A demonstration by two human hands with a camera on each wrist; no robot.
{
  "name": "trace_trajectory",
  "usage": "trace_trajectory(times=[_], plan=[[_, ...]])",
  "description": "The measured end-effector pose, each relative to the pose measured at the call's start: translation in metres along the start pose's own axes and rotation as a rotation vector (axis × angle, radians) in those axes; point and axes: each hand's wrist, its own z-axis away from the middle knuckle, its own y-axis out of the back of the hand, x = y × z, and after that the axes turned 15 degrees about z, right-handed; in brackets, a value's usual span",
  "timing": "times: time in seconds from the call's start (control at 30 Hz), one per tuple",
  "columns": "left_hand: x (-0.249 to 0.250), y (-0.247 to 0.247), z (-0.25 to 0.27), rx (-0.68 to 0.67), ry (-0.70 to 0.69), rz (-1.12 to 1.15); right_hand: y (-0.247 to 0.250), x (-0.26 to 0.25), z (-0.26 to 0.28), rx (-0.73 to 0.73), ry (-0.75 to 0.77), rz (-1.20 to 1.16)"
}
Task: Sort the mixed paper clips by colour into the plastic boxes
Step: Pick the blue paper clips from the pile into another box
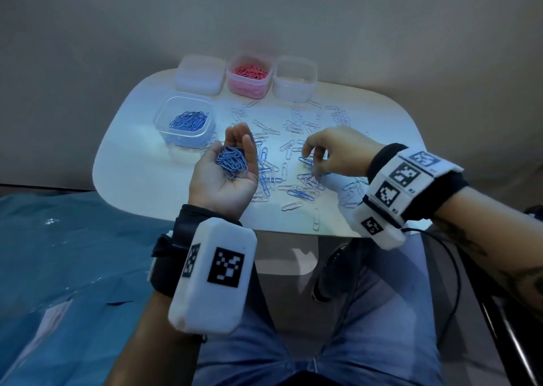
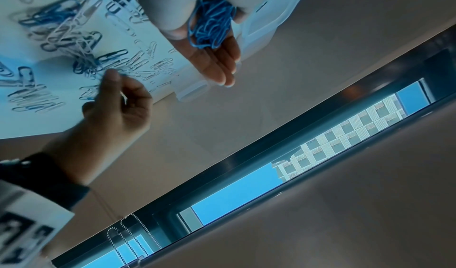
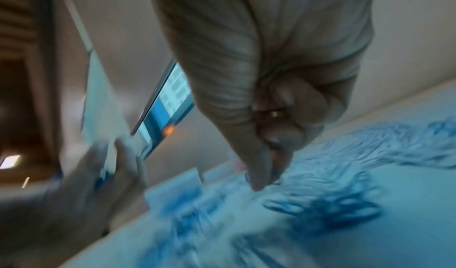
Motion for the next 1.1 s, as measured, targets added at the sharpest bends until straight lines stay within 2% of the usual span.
trace_trajectory(times=[0.13,0.3,0.43,0.6,0.73,0.8,0.97,1.1], plan=[[-0.005,-0.001,0.001,-0.010,-0.016,-0.019,-0.005,-0.004,-0.003,0.039,0.018,0.121],[-0.006,-0.003,0.001,-0.016,-0.022,-0.041,-0.006,-0.009,-0.008,0.026,-0.028,0.069],[-0.008,-0.003,0.001,-0.026,-0.031,-0.068,-0.004,-0.017,-0.012,0.009,-0.050,0.123],[-0.009,-0.004,0.003,-0.035,-0.026,-0.065,-0.007,-0.021,-0.010,-0.088,0.007,0.221],[-0.007,-0.003,0.003,-0.034,-0.030,-0.062,-0.011,-0.021,-0.005,-0.070,0.026,0.303],[-0.007,-0.002,0.002,-0.028,-0.035,-0.068,-0.013,-0.018,-0.005,-0.029,0.027,0.262],[-0.006,0.000,0.002,-0.014,-0.042,-0.071,-0.005,-0.004,-0.007,0.088,0.010,-0.093],[-0.009,0.000,0.002,-0.007,-0.062,-0.086,-0.004,-0.002,-0.012,0.138,-0.024,-0.247]])
